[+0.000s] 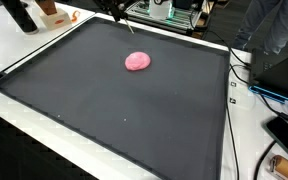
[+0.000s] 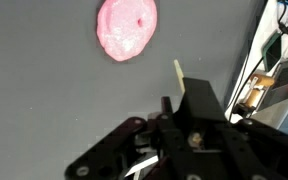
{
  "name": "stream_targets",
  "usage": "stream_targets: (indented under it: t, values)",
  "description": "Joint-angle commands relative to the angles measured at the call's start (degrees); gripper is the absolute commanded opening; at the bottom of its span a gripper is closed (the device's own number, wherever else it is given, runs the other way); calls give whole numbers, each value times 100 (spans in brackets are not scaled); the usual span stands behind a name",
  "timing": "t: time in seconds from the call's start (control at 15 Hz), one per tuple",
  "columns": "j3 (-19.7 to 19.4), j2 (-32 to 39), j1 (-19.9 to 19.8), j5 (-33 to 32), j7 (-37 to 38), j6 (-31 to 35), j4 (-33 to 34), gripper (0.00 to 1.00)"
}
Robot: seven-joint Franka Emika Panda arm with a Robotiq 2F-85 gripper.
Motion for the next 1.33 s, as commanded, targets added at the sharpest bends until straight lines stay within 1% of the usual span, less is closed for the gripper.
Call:
stream_targets:
  t: [0.0, 0.27, 0.53, 0.87, 1.27]
  values:
    - [9, 357, -285, 432, -557, -250, 115, 6]
    - [7, 648, -540, 491, -828, -469, 116, 6]
    - [1, 859, -759, 500, -989, -555, 106, 6]
    - [5, 1061, -948, 577, -1114, -470, 82, 6]
    - [16, 1254, -1072, 592, -1137, -444, 104, 6]
